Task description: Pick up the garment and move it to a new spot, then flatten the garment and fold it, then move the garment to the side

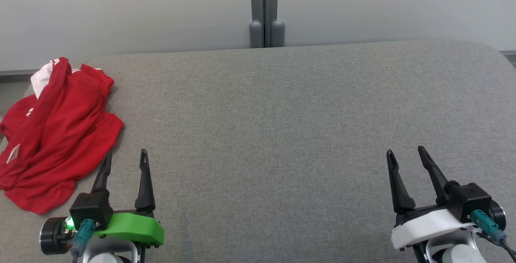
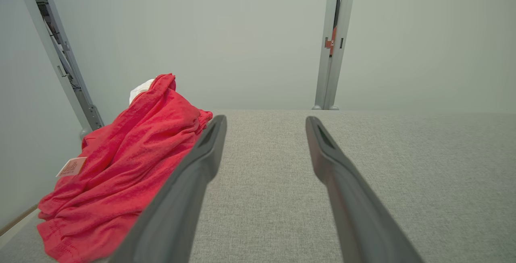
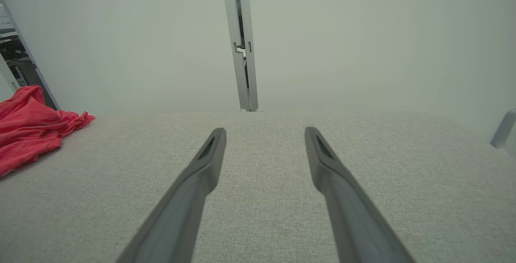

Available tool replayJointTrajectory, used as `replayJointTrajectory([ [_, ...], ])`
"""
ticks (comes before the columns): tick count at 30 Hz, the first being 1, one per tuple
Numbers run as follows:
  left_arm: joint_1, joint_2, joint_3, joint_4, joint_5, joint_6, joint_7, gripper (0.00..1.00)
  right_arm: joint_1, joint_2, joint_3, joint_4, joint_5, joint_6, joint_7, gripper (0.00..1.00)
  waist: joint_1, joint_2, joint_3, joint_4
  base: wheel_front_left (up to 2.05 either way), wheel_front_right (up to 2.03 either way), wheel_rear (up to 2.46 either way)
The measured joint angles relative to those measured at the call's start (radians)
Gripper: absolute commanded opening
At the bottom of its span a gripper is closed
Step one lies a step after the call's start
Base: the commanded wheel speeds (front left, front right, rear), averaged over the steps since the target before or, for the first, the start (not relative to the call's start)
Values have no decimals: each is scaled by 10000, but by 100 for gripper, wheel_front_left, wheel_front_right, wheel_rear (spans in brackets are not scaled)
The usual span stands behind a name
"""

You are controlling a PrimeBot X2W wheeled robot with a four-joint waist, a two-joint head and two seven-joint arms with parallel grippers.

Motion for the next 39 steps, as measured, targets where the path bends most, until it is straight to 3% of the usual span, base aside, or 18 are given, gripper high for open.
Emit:
replayJointTrajectory([
  [16,228,65,-52,-625,-267,-100,880,100,59,25,-79,-163,-40,2,255,100,0,0,-4,55,0,0,0],
  [39,345,209,-111,-803,-422,69,1066,100,107,63,-96,-215,127,2,476,100,0,0,-20,79,0,0,0],
])
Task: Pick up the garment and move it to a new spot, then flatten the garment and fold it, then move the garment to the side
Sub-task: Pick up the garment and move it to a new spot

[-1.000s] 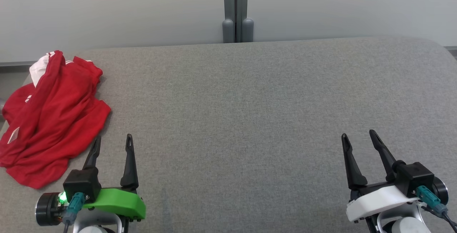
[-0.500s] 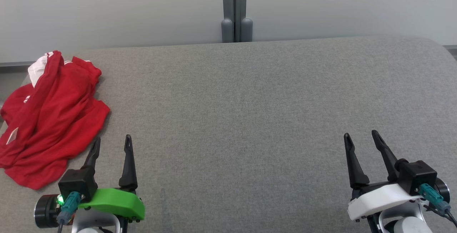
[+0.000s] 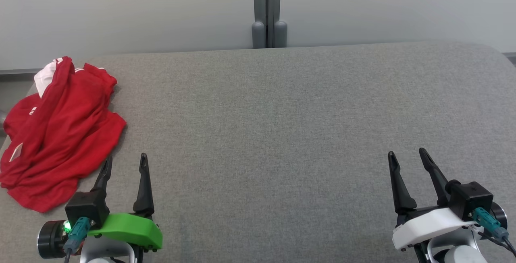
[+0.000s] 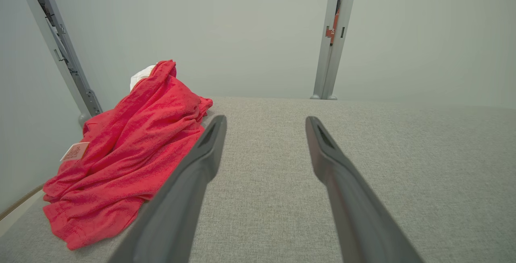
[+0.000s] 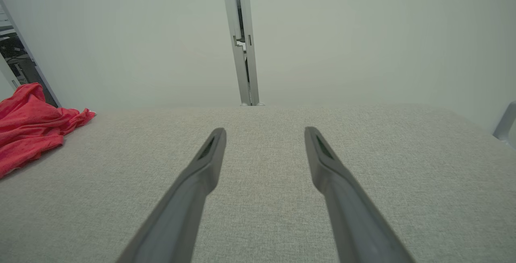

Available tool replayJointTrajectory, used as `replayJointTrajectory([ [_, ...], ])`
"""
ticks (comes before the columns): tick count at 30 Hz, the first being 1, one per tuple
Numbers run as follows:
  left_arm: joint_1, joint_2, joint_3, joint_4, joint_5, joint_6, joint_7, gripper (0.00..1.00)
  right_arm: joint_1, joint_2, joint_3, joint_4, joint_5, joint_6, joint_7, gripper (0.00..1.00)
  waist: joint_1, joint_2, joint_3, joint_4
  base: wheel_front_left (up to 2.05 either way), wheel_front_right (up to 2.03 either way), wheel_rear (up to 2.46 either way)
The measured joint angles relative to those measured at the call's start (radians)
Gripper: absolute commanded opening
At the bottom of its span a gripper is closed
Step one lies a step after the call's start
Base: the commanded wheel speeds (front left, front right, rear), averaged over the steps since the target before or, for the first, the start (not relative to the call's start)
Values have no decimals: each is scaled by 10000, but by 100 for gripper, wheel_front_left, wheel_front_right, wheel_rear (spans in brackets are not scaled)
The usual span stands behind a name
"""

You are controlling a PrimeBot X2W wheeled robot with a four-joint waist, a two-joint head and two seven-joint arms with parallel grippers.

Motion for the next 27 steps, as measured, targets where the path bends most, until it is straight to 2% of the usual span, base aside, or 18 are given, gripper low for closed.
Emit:
replayJointTrajectory([
  [12,1,100,-27,-27,-38,148,4,100,23,33,151,-4,4,0,-2,100,0,0,-17,323,0,0,0],
  [27,9,295,40,-8,-132,272,-163,100,50,50,219,-6,2,0,-2,100,0,0,97,1691,0,0,0],
])
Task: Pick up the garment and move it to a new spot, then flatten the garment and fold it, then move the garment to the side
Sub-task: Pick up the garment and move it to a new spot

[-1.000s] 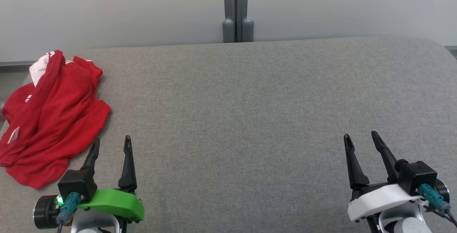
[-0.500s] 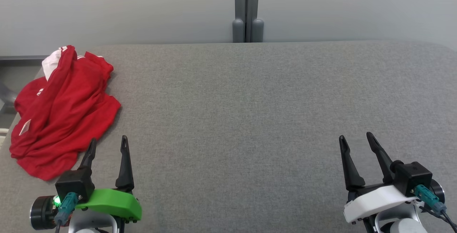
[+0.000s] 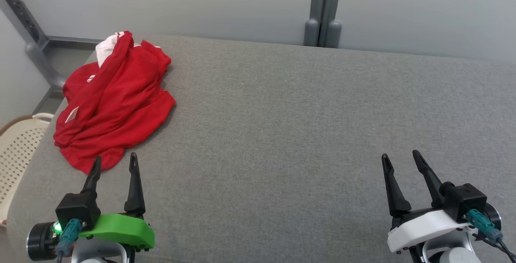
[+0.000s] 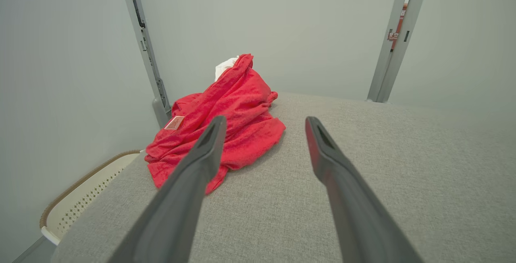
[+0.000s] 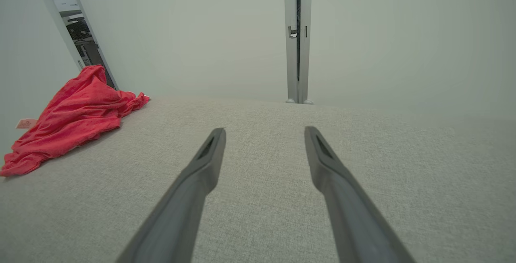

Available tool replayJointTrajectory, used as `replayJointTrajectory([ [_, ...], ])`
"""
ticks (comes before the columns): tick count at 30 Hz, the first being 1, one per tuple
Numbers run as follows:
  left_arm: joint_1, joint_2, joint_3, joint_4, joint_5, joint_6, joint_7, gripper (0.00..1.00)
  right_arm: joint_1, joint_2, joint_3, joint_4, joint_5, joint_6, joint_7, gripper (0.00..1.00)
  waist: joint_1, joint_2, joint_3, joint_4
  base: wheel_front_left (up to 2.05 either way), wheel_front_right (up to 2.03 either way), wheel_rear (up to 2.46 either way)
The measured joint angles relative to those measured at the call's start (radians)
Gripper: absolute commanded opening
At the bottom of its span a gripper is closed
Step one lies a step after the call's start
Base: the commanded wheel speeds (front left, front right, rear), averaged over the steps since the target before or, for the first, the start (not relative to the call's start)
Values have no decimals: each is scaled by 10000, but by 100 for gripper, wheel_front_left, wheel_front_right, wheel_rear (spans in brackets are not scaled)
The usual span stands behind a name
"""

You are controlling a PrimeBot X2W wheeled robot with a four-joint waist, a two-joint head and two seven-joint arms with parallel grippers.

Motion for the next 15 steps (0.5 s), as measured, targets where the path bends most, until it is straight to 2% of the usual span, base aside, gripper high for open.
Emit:
replayJointTrajectory([
  [15,112,128,67,17,-104,146,-307,100,32,-4,2,12,0,0,-2,100,0,0,136,1833,0,0,0],
])
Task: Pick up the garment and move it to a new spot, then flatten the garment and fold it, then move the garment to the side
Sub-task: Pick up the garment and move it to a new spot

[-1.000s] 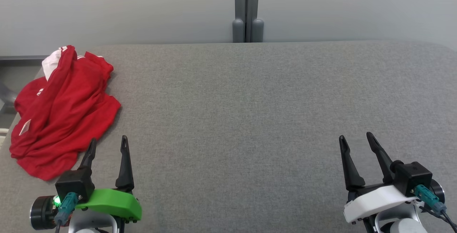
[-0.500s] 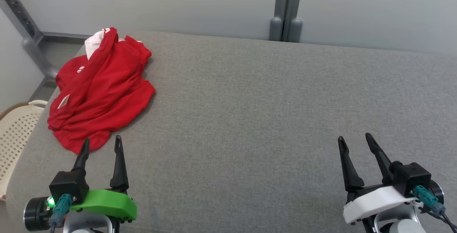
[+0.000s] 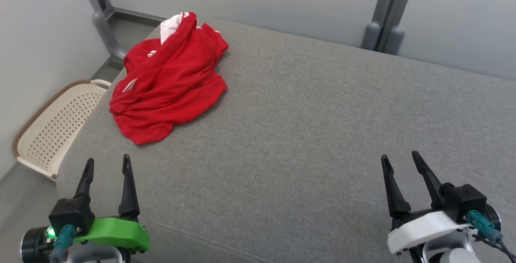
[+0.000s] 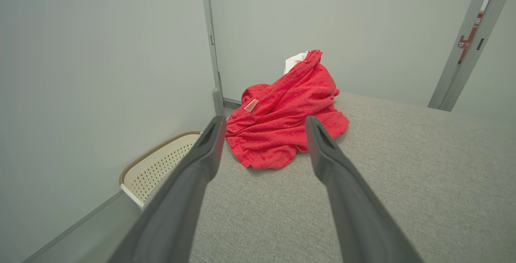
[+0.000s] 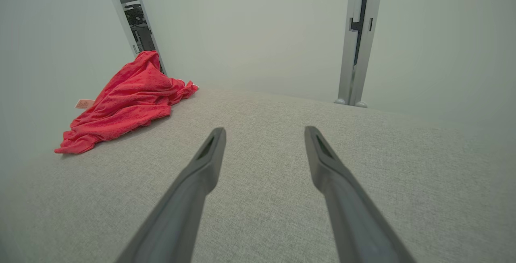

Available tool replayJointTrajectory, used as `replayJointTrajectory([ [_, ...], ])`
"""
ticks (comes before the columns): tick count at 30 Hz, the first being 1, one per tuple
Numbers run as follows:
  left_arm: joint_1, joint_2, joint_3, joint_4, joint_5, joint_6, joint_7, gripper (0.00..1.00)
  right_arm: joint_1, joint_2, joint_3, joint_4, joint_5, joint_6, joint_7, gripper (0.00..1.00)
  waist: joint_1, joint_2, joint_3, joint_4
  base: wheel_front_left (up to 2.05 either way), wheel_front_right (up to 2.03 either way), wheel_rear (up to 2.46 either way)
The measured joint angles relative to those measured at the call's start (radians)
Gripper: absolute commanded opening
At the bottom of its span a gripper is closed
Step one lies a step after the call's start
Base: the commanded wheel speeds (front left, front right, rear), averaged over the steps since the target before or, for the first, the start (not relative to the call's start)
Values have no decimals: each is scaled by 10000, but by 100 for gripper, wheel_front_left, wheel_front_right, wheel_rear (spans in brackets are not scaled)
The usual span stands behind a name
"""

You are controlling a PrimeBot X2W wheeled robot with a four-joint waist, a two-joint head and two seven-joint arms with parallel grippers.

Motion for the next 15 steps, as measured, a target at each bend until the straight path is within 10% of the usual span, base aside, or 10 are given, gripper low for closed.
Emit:
replayJointTrajectory([
  [15,57,19,178,234,-159,222,-476,100,4,-104,96,-40,-8,2,77,100,0,0,129,674,0,0,0],
])
